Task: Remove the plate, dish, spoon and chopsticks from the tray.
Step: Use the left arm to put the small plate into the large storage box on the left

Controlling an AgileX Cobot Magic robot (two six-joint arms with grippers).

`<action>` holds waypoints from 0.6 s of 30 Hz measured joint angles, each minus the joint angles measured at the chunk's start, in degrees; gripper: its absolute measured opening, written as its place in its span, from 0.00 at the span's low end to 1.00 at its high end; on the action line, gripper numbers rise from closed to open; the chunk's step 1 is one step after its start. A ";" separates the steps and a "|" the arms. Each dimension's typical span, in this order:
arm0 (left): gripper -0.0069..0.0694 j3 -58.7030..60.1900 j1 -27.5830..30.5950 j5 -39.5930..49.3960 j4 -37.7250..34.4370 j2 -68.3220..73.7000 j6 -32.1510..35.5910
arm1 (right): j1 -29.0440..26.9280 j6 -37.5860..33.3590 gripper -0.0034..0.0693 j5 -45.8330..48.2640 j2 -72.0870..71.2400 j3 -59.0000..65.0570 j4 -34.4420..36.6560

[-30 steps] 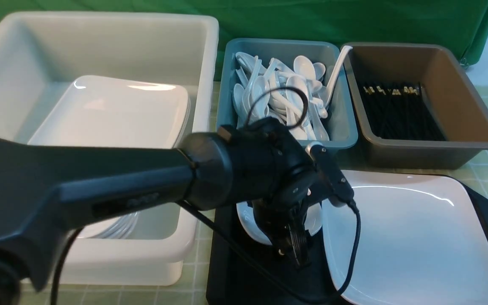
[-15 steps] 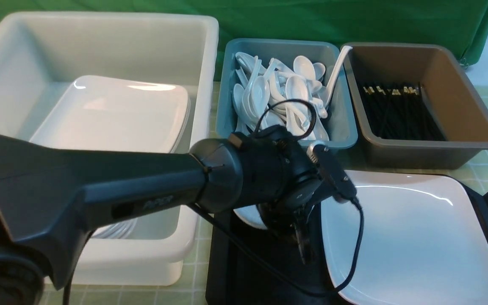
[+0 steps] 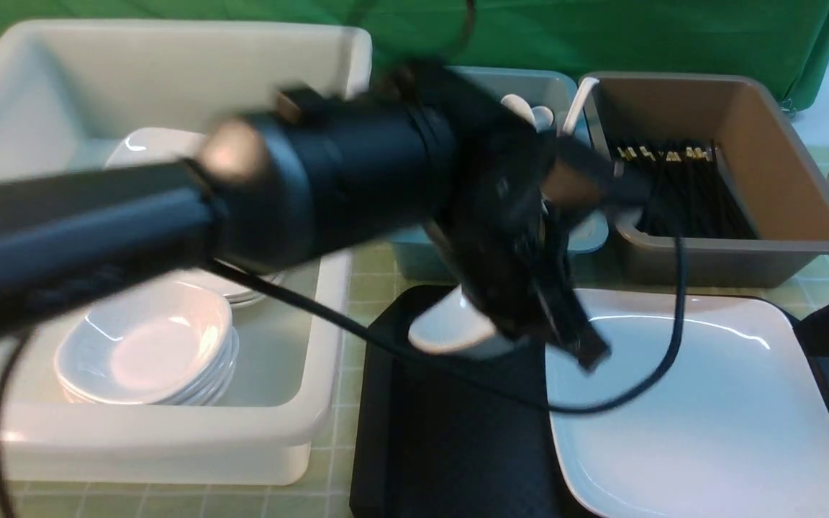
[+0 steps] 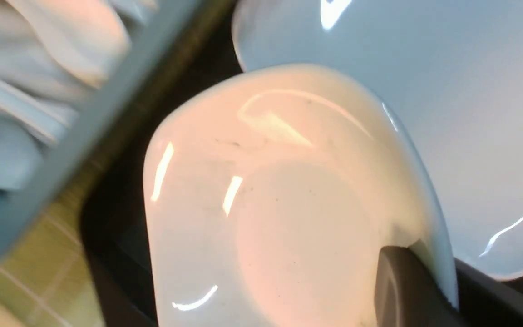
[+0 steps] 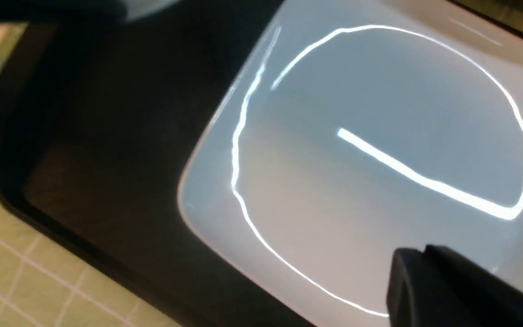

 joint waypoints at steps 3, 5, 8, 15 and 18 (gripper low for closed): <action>0.09 -2.24 1.24 0.75 0.00 -3.42 -0.83 | 0.00 -1.42 0.06 0.96 0.00 -1.54 3.48; 0.09 -3.95 3.51 2.19 0.83 -6.50 -2.35 | 0.18 -3.56 0.06 1.40 0.00 -3.55 7.83; 0.09 -4.61 10.44 6.15 4.08 -11.04 -5.50 | 2.97 -7.99 0.06 1.40 0.07 -7.45 14.74; 0.09 2.55 29.15 12.93 6.14 -18.20 -7.76 | 19.16 -9.10 0.06 -1.13 6.28 -21.00 16.75; 0.09 10.91 34.07 11.12 5.78 -21.03 -8.57 | 25.96 -7.04 0.06 -2.13 12.30 -27.59 15.17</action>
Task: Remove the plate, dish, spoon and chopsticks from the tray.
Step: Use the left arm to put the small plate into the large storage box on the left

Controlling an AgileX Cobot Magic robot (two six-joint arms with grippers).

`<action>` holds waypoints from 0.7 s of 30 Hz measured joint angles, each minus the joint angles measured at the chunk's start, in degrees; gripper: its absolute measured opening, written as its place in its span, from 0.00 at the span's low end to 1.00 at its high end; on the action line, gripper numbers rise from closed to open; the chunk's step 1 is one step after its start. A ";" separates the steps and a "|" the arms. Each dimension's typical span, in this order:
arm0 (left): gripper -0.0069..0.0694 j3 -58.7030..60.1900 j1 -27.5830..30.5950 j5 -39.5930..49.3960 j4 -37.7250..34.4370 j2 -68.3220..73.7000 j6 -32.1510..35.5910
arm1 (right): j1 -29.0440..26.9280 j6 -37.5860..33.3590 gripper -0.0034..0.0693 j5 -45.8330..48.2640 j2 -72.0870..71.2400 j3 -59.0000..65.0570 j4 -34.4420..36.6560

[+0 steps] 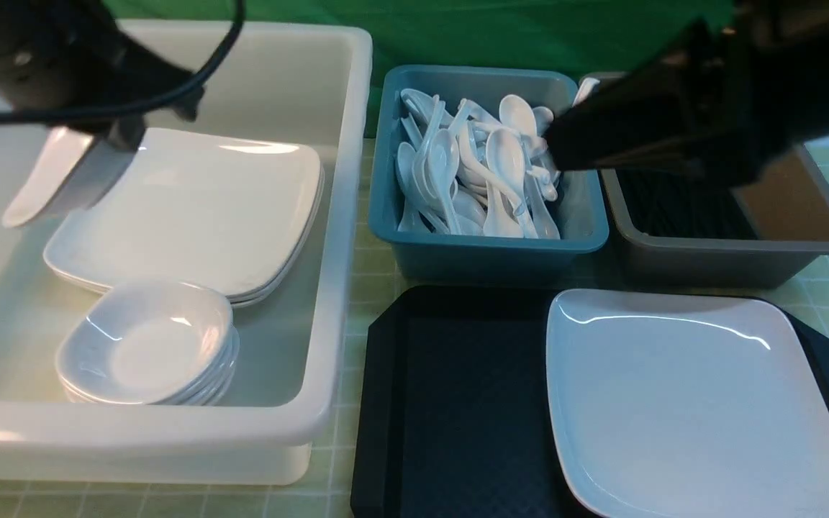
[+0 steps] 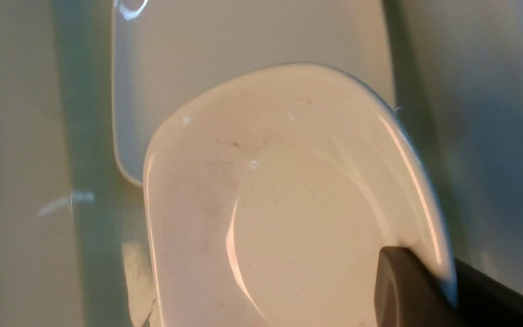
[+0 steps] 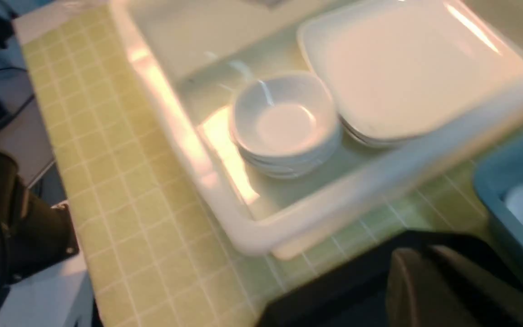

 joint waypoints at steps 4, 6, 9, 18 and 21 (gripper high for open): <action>0.09 9.29 1.78 -4.80 -1.06 -0.60 -0.05 | 5.92 2.85 0.06 -0.31 7.67 -7.27 -3.42; 0.09 13.83 1.79 -8.94 -2.17 -0.34 -0.05 | 7.84 3.76 0.06 -0.21 11.29 -10.05 -4.46; 0.09 18.79 1.79 -15.18 -3.65 -0.22 0.01 | 9.94 4.42 0.06 0.61 16.16 -13.89 -5.05; 0.36 22.39 1.79 -19.09 -5.68 1.26 0.27 | 10.94 6.25 0.06 0.88 19.57 -17.41 -5.46; 0.51 21.92 1.79 -18.60 -8.02 1.11 1.06 | 10.94 6.30 0.06 0.88 19.57 -17.43 -5.79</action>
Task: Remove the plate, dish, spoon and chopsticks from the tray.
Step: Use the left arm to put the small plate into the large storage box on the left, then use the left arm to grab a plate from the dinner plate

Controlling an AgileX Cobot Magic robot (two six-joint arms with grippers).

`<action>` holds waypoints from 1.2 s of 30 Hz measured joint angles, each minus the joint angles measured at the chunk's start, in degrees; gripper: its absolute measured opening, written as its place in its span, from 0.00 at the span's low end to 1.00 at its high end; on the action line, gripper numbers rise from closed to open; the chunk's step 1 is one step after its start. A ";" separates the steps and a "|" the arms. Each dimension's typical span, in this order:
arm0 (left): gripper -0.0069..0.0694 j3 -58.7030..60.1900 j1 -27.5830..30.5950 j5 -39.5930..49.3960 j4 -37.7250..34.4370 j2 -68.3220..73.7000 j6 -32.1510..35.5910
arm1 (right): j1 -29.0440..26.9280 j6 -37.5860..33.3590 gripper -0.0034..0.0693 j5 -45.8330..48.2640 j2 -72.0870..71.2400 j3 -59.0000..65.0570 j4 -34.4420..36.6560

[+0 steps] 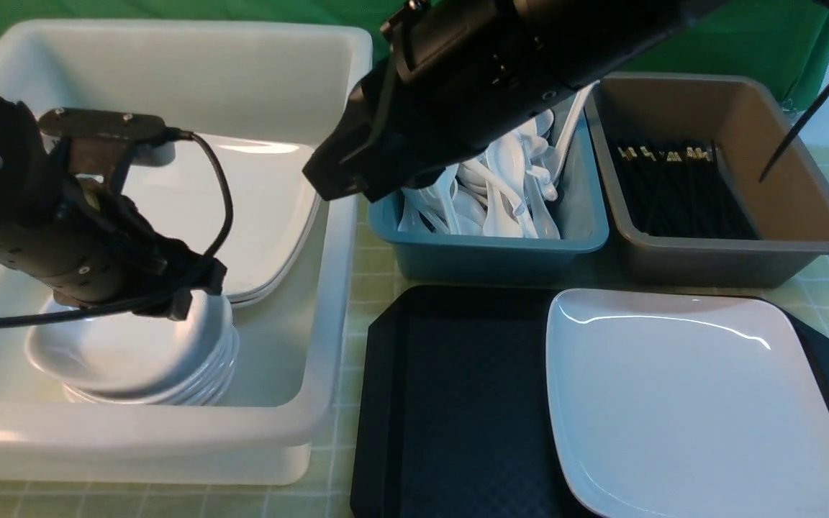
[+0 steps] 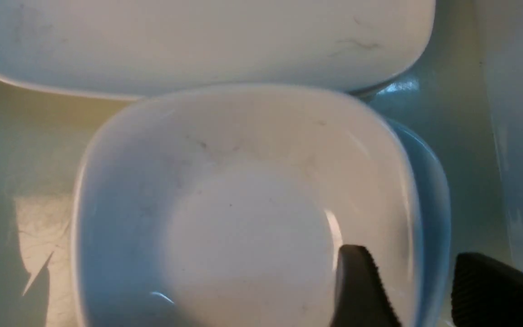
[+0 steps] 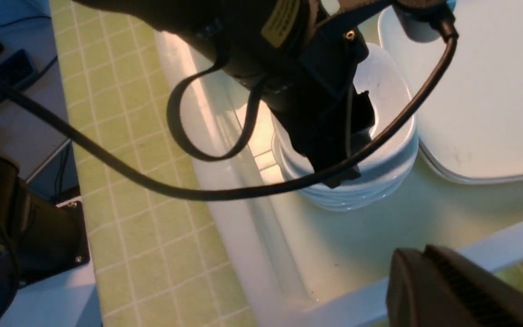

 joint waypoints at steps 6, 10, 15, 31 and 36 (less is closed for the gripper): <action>0.68 -4.06 0.05 3.21 -8.58 -2.21 4.34 | -1.24 0.06 0.06 0.85 -0.60 0.00 -0.99; 0.59 -7.21 -1.62 4.63 -17.33 -4.34 6.79 | -7.77 2.34 0.06 5.12 -3.92 0.00 -6.80; 0.18 -12.49 -9.98 7.17 -23.46 -1.53 6.85 | -17.84 5.69 0.06 9.69 -9.50 2.09 -15.84; 0.38 -49.90 -23.86 15.48 -24.67 37.55 3.01 | -36.55 5.79 0.06 4.79 -35.61 36.77 -18.24; 0.64 -54.69 -24.54 14.81 -23.51 45.51 3.48 | -36.55 5.68 0.06 3.63 -38.53 38.35 -17.85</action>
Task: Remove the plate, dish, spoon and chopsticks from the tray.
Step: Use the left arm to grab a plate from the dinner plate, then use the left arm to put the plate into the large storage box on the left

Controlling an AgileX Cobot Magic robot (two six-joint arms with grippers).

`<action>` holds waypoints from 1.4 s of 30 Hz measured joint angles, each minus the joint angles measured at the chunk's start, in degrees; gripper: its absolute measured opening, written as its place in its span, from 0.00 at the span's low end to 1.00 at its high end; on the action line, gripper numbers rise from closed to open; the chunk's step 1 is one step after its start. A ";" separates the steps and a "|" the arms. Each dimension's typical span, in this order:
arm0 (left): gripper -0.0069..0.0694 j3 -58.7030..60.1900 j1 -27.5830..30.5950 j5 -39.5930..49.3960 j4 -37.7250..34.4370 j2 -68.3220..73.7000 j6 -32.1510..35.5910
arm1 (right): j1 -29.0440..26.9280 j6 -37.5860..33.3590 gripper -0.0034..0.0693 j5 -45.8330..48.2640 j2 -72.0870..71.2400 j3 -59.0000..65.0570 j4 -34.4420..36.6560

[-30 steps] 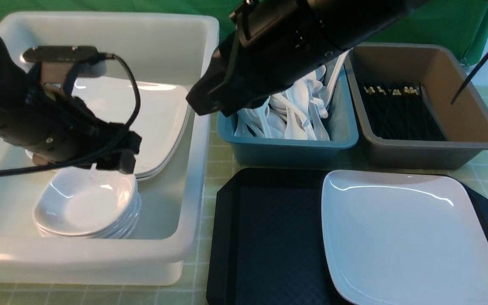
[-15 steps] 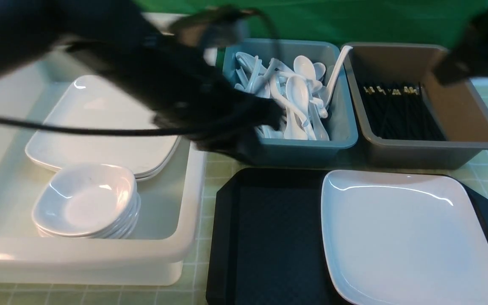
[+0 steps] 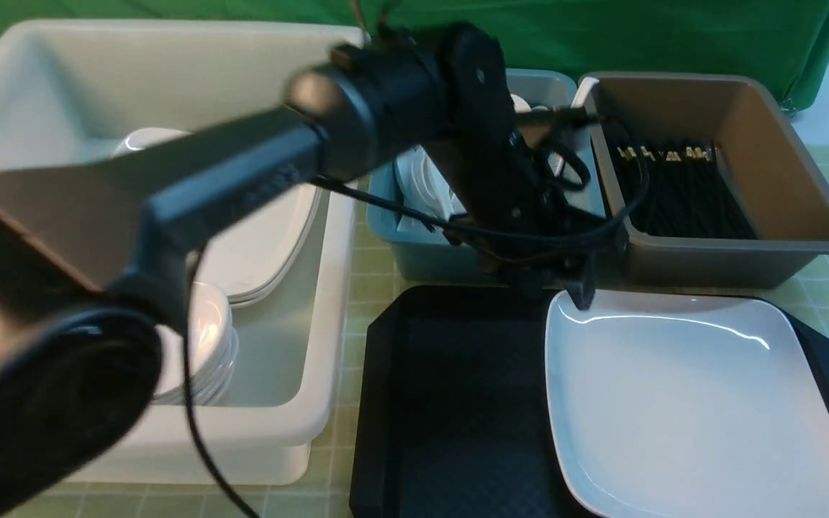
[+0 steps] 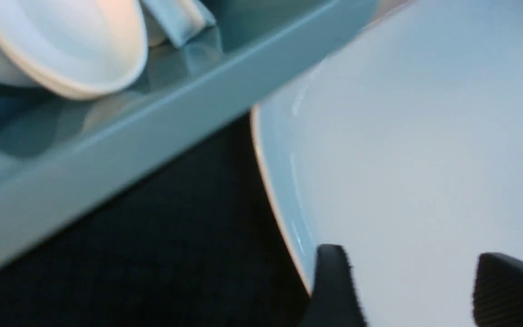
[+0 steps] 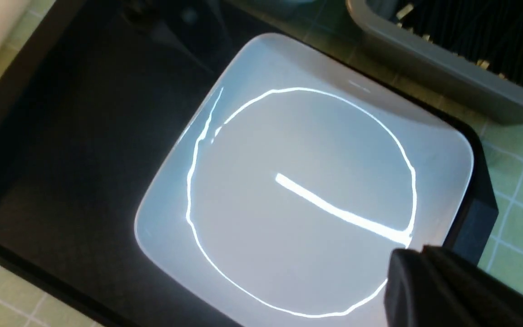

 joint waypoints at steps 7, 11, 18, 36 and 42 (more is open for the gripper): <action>0.82 -1.04 -0.39 -3.25 0.58 7.48 1.05 | -0.07 0.00 0.06 -1.06 -0.78 0.05 0.71; 0.82 -1.44 -0.39 -8.23 -2.31 8.86 2.74 | -0.07 -0.04 0.06 -1.11 -0.78 0.05 0.78; 0.72 -1.61 -0.39 -12.20 -7.85 10.24 8.25 | -0.07 -0.04 0.06 -1.01 -0.78 0.05 0.78; 0.14 -1.66 -0.58 -3.79 -6.52 5.44 8.58 | -0.07 -0.04 0.07 -0.85 -0.78 0.05 0.78; 0.10 -1.66 -0.77 -0.34 -3.06 -1.18 9.18 | -0.07 -0.04 0.07 -0.50 -0.78 -0.34 1.01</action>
